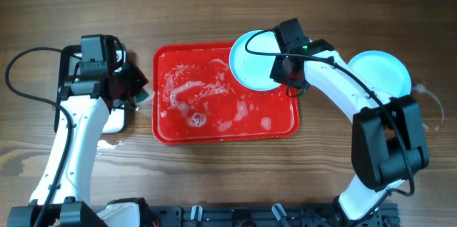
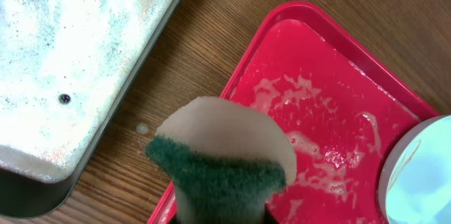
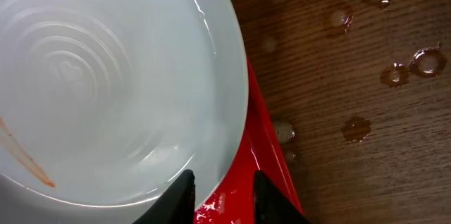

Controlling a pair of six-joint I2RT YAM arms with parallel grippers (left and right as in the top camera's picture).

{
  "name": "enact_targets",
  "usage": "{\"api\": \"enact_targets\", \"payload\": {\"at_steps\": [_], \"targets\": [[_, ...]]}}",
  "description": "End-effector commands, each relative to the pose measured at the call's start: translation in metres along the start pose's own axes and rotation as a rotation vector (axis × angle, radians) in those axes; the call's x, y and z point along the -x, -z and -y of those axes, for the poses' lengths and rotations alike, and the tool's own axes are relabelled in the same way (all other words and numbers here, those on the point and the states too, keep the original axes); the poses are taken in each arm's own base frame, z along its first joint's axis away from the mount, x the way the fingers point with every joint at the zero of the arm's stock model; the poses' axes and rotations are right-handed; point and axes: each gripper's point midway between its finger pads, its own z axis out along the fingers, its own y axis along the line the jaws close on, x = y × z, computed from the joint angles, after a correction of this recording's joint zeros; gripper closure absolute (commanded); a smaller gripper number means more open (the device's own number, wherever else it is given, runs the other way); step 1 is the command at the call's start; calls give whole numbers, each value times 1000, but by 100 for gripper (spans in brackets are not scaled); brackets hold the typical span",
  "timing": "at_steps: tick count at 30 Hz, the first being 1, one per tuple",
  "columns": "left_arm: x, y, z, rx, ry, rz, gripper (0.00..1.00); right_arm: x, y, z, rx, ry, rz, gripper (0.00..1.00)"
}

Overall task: Clean dirty plates on tray and stack at the side
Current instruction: 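Move the right gripper to the last plate and grasp its rim, then bring the left-held sponge onto the last plate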

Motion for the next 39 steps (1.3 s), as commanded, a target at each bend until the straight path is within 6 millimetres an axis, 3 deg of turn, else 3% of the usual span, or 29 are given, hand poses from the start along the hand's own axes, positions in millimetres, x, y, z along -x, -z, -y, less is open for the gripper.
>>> {"api": "enact_targets", "payload": {"at_steps": [1, 6, 12, 17, 18, 20, 23, 28, 33, 37, 39], "targets": [[2, -1, -3, 14, 13, 6, 96, 0, -10, 7, -35, 0, 2, 77], [2, -1, -3, 15, 13, 5, 96, -17, -29, 1, -11, 4, -86, 82], [1, -1, -3, 16, 13, 3, 96, -34, -28, -8, 14, 31, -147, 96], [1, -1, -3, 16, 13, 3, 96, -70, -21, -41, 70, 149, -211, 96], [1, -1, -3, 16, 13, 3, 96, -74, -20, -46, 76, 165, -209, 94], [1, -1, -3, 16, 13, 3, 96, -80, -19, -57, 90, 174, -200, 66], [1, -1, -3, 15, 14, 2, 96, -74, -16, -67, 111, 143, -175, 58], [-13, -8, -5, 15, 58, -41, 96, -26, -11, -78, 107, 174, 22, 58], [-29, -15, 0, 18, 44, -73, 96, 1, -8, -89, 122, 285, 159, 53], [-38, -20, 26, -4, -6, -50, 96, -2, -25, -89, 107, 322, 150, 62], [-45, -24, 34, 2, -33, -48, 96, -15, -40, -87, 102, 337, 88, 70]]}}
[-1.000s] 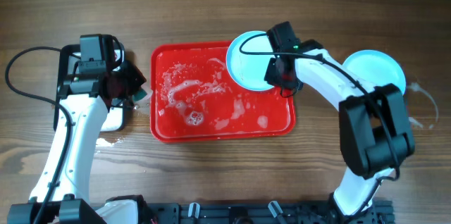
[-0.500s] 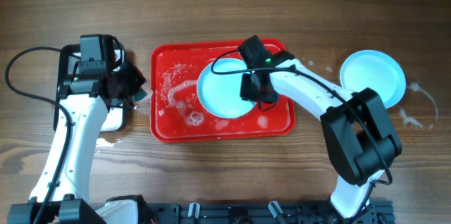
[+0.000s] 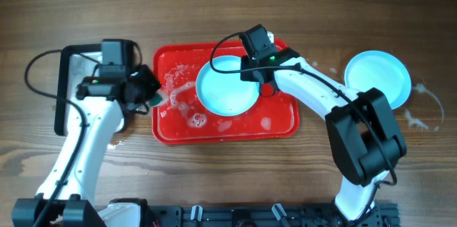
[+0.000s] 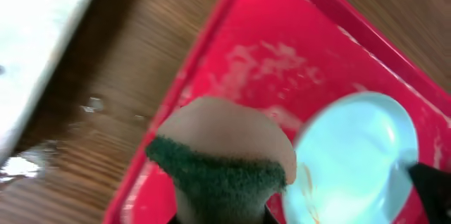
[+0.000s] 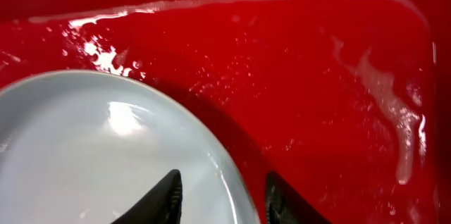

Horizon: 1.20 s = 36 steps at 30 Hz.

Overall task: Clean dirty plates on tray and stack at the side
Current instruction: 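Bring the left-held sponge onto the last plate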

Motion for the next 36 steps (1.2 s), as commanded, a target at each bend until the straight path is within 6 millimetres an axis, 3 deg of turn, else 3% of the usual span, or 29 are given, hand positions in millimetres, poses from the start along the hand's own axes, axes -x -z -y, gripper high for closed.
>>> {"api": "enact_targets", "payload": {"at_steps": [1, 4, 9, 14, 19, 23, 26, 30, 33, 36], "targets": [[-16, -14, 12, 36, -14, -8, 96, -23, -26, 4, -18, 52, -94, 78], [-28, -26, 21, 44, -57, -31, 96, -32, -27, -4, 33, 31, -140, 96], [-30, -49, 23, 89, 1, -22, 96, -68, -20, 2, -65, -255, -260, 96], [-17, -78, 42, 68, -43, 69, 96, -75, -19, -21, -50, -177, -228, 96], [-32, -118, 69, 39, -255, 91, 96, -75, -19, -29, -35, -165, -217, 96], [-50, -145, 47, 197, -356, 104, 96, -75, -19, -29, -35, -165, -217, 96], [-61, -143, 25, 289, -420, 48, 96, -76, -24, -29, -34, -165, -217, 96], [-60, -129, 19, 326, -486, 3, 96, -74, -26, -32, -24, -166, -211, 96], [-57, -119, 41, 263, -543, -23, 96, -74, -26, -31, -25, -165, -211, 96], [-35, -122, 69, 183, -545, 88, 96, -75, -26, -31, -27, -160, -215, 96]]}}
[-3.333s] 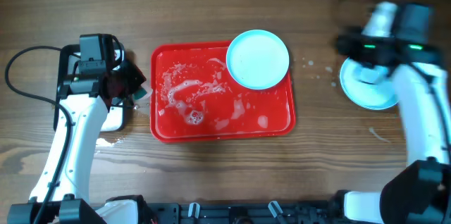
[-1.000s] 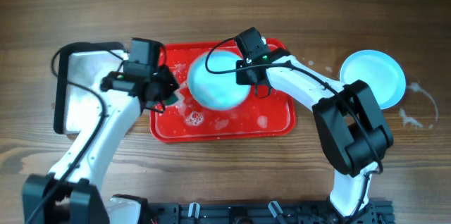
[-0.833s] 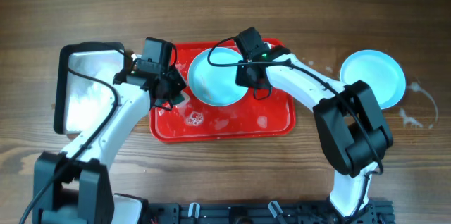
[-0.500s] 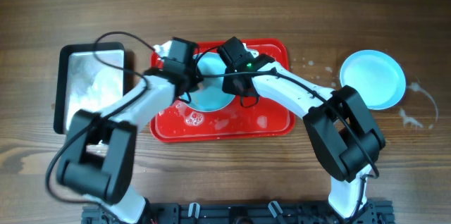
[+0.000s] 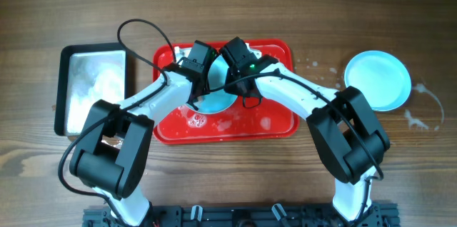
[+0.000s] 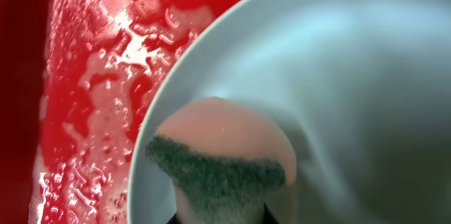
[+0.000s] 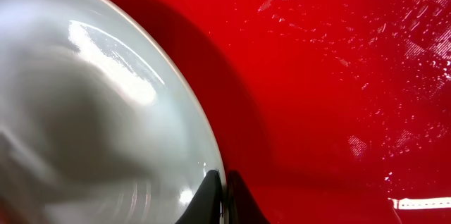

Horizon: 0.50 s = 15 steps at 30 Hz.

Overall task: Clean dirty plates on tray and stack at the side
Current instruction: 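Bring the left-held sponge onto the last plate, then scrub the last plate with the sponge while the right gripper holds it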

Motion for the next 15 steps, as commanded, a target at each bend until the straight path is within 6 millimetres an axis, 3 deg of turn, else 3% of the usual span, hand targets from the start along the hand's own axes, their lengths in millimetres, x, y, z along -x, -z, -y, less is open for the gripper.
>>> {"api": "enact_targets", "payload": {"at_steps": [1, 5, 10, 15], "targets": [[23, -6, 14, -51, -46, 87, 96, -20, -24, 16, -61, 16, -62, 96], [40, -19, 14, -16, -25, 172, 96, -21, -24, 17, -62, 27, -65, 96], [38, -49, -14, 171, -27, 209, 96, -19, -24, 15, -54, 27, -57, 96], [55, -36, -44, 348, -11, 299, 96, -18, -24, 14, -49, 27, -52, 96]]}}
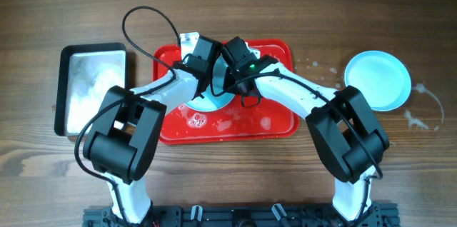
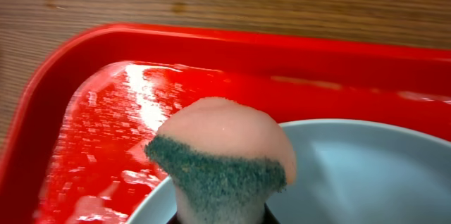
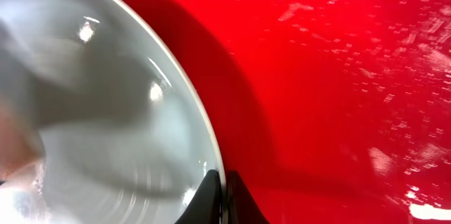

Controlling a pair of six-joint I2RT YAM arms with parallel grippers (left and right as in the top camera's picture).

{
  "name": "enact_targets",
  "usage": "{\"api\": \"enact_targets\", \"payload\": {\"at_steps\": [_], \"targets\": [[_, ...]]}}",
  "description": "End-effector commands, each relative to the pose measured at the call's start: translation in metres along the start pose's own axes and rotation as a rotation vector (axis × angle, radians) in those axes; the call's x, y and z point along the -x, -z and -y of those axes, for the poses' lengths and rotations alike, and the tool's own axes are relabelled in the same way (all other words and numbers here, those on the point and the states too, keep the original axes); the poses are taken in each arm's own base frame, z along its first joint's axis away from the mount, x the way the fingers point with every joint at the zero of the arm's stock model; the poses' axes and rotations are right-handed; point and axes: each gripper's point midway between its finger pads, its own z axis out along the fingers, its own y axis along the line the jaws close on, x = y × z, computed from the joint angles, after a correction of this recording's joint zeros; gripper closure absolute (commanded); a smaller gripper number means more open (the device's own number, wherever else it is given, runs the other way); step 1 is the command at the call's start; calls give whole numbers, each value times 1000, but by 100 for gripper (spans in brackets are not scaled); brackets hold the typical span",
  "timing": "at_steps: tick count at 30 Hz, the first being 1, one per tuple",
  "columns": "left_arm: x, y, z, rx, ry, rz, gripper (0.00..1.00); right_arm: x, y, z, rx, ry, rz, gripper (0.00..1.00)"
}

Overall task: Clean dirty plates on tray and stack at the side
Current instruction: 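Scrub the last plate with the sponge while the right gripper holds it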

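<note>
A pale blue plate (image 1: 216, 101) lies in the wet red tray (image 1: 275, 120), mostly hidden overhead by both arms. My right gripper (image 1: 230, 77) is shut on the plate's rim (image 3: 211, 146), its two fingertips pinching the edge at the bottom of the right wrist view, right gripper (image 3: 220, 192). My left gripper (image 1: 202, 61) is shut on a pink sponge with a green scouring face (image 2: 222, 150). The sponge sits over the plate's far edge (image 2: 366, 160), close to the tray's back rim (image 2: 211, 37). The sponge hides the left fingers.
A second pale blue plate (image 1: 378, 79) rests on the wood at the far right, with water drops around it. A metal pan of soapy water (image 1: 91, 88) stands left of the tray. Suds and water lie on the tray floor (image 1: 193, 120).
The left gripper and sponge have moved from the plate's inner face to its far edge near the tray's back rim. The right gripper still pinches the plate's rim in the same place.
At first the right gripper held the plate at the tray's back right corner while the sponge hung between pan and tray. Then the plate lay mid-tray with the sponge at the tray's left edge. Later the sponge pressed into the plate, and now it sits at its far edge.
</note>
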Motion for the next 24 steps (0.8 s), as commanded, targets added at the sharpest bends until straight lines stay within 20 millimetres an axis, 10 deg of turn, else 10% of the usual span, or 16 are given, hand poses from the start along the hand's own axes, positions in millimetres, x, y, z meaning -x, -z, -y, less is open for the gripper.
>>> {"api": "enact_targets", "payload": {"at_steps": [1, 6, 14, 19, 24], "targets": [[-8, -15, -51, 266, -56, 34, 96, -21, -21, 22, -85, 24, -59, 96], [-17, -19, -43, 198, -80, -23, 96, -21, -21, 22, -83, 26, -61, 96], [-119, 26, 33, -369, -145, -602, 96, -21, -22, 19, -70, 30, -61, 96], [-92, 48, 57, -536, -76, -657, 96, -21, -22, 19, -69, 30, -64, 96], [-30, -2, 31, -319, -30, -348, 96, -23, -23, 19, -64, 45, -67, 96]]}}
